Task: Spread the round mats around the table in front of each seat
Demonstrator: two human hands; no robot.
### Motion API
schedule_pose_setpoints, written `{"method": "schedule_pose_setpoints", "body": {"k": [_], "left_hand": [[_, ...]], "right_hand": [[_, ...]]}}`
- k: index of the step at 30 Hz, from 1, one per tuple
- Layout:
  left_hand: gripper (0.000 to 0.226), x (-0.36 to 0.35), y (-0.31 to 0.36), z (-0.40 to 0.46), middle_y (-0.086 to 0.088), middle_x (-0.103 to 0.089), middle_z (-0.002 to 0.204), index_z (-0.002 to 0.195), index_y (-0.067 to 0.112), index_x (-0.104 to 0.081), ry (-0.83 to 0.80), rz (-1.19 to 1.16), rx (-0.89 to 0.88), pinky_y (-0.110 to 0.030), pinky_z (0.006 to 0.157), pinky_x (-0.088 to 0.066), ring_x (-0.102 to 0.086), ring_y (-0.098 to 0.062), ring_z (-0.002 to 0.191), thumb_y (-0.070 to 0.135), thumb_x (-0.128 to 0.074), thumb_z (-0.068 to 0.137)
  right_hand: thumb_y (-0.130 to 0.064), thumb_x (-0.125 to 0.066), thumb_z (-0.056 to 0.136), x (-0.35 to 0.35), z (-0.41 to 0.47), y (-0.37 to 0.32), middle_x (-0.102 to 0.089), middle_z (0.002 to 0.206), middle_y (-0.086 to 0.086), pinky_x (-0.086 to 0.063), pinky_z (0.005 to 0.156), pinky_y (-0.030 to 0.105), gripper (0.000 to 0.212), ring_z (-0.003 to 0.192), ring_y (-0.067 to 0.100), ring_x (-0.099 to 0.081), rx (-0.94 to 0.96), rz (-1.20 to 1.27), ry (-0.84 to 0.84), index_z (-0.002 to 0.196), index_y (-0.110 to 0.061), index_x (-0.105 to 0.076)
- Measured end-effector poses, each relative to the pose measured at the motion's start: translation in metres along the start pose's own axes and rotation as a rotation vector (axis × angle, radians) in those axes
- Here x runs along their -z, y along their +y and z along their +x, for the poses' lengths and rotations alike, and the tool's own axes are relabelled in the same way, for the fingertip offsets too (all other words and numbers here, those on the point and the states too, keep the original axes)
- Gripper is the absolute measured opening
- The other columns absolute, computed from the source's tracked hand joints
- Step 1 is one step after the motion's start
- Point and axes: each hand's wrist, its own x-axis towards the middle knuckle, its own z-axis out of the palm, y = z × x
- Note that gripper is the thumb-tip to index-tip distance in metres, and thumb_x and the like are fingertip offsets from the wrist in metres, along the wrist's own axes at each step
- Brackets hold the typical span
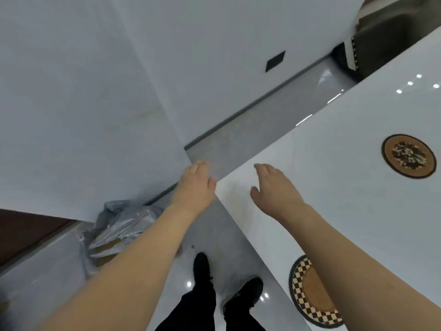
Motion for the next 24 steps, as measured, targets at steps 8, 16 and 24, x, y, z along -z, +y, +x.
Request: {"method": "schedule_pose_setpoints", "body": {"k": [8, 16, 24], "left_hand": [[0.046, 0.085, -0.118, 0.012, -0.018, -0.046, 0.141, 0.136, 0.002, -0.043, 0.126, 0.067, 0.104, -0.041, 0.111, -0.035, -0.042, -0.034, 0.128, 0.023, -0.046, 0.095], [0.047, 0.112, -0.149, 0.044, -0.015, -0.043, 0.145, 0.139, 0.004, -0.04, 0.176, 0.034, 0.164, -0.041, 0.114, -0.033, -0.038, -0.031, 0.134, 0.024, -0.043, 0.097], [0.046, 0.124, -0.146, 0.083, -0.01, -0.042, 0.147, 0.14, 0.007, -0.039, 0.204, -0.026, 0.168, -0.037, 0.114, -0.032, -0.037, -0.026, 0.135, 0.026, -0.041, 0.098]], "right_hand": [[-0.023, -0.044, 0.09, -0.011, 0.062, -0.138, -0.036, 0.147, 0.009, -0.033, 0.105, 0.038, 0.057, 0.129, 0.032, -0.037, 0.168, -0.058, -0.074, 0.143, -0.011, -0.027], [-0.021, -0.043, 0.09, 0.004, 0.11, -0.169, -0.037, 0.146, 0.01, -0.032, 0.106, 0.037, 0.056, 0.129, 0.03, -0.037, 0.181, -0.054, -0.077, 0.143, -0.01, -0.028], [-0.02, -0.044, 0.09, 0.021, 0.164, -0.183, -0.041, 0.142, 0.011, -0.033, 0.103, 0.037, 0.049, 0.126, 0.031, -0.04, 0.19, -0.076, -0.099, 0.136, -0.008, -0.034]]}}
